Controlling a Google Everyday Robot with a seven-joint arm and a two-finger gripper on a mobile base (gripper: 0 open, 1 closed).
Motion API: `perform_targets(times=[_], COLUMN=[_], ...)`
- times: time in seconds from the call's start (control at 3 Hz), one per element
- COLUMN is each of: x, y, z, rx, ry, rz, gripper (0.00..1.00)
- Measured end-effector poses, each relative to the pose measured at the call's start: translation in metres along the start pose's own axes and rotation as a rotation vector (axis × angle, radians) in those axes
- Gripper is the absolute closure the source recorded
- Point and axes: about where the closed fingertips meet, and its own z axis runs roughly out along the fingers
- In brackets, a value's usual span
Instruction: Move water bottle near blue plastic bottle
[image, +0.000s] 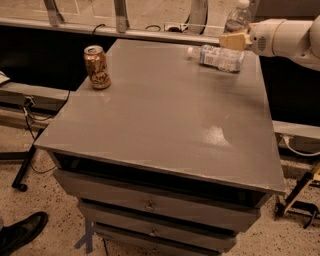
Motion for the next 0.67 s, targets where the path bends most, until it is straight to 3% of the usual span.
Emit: perform_targets(times=[0.67], x=[0.0214], y=[-0.0138], z=[-0.0021], rx=[-0.017], ry=[0.003], rz=[0.019], gripper=[0.61])
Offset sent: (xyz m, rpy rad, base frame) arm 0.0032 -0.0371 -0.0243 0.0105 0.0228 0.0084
